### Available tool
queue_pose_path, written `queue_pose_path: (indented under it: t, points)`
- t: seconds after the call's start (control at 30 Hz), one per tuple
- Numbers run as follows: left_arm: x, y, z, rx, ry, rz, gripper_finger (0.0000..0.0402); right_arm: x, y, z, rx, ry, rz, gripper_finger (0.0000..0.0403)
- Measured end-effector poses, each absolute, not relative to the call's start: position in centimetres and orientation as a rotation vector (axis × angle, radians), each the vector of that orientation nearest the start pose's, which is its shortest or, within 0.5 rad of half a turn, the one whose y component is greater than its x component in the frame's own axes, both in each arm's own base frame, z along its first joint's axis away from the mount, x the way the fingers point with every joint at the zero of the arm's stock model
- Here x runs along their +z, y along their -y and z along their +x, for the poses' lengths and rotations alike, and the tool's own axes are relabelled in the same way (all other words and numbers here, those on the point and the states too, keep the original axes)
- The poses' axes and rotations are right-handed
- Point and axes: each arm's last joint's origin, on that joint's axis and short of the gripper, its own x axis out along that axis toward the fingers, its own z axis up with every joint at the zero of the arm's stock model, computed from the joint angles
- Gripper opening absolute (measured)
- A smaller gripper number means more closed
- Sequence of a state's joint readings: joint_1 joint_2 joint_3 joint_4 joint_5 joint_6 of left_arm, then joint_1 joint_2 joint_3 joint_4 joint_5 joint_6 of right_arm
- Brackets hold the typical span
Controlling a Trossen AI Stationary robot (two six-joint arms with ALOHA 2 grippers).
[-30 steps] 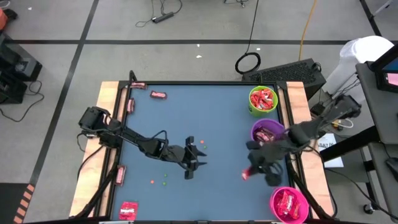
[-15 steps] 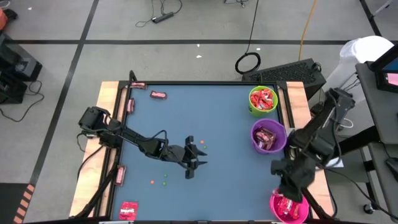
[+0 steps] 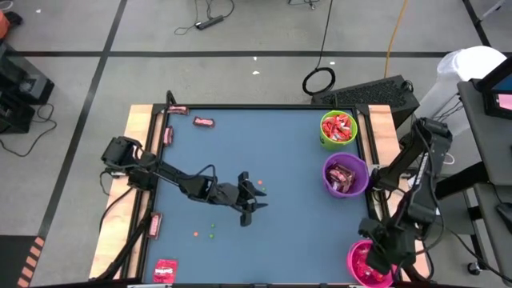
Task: Organize candy in baskets
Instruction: Put the red candy pack into the pink bucket, then put the brown chocolate bar into the violet bucket
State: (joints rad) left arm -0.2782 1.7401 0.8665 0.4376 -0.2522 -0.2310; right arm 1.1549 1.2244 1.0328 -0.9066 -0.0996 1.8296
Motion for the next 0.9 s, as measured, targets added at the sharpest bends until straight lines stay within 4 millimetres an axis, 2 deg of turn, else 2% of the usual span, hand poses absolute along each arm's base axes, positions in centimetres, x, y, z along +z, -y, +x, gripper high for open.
queue_pose_path:
  t: [0.13, 0.23, 0.33, 0.47, 0.53, 0.67, 0.9]
  points:
    - [17.4, 9.1, 34.3, 0.022, -0.42, -0.113, 0.0168, 28.8, -19.8, 9.0, -0.062, -1.466, 0.903, 0.0141]
    - [17.4, 9.0, 34.3, 0.038, -0.416, -0.11, 0.0168, 29.9, -18.6, 9.4, 0.017, -1.288, 0.834, 0.0165]
    - [17.8, 8.8, 34.1, 0.091, -0.41, -0.098, 0.0168, 30.6, -17.5, 10.2, 0.04, -1.003, 0.646, 0.018]
    - [19.5, 8.2, 33.5, 0.15, -0.391, -0.092, 0.0168, 30.7, -16.8, 11.4, -0.043, -0.678, 0.286, 0.0185]
    - [20.4, 7.8, 32.9, 0.195, -0.389, -0.096, 0.0168, 30.2, -16.7, 11.9, -0.118, -0.572, 0.141, 0.0184]
    - [21.8, 6.3, 31.5, 0.314, -0.439, -0.075, 0.0168, 28.8, -16.4, 12.9, -0.203, -0.525, -0.077, 0.0183]
    - [21.1, 1.3, 28.9, 0.548, -0.715, -0.101, 0.0168, 24.7, -14.8, 14.3, -0.333, -0.564, -0.201, 0.0183]
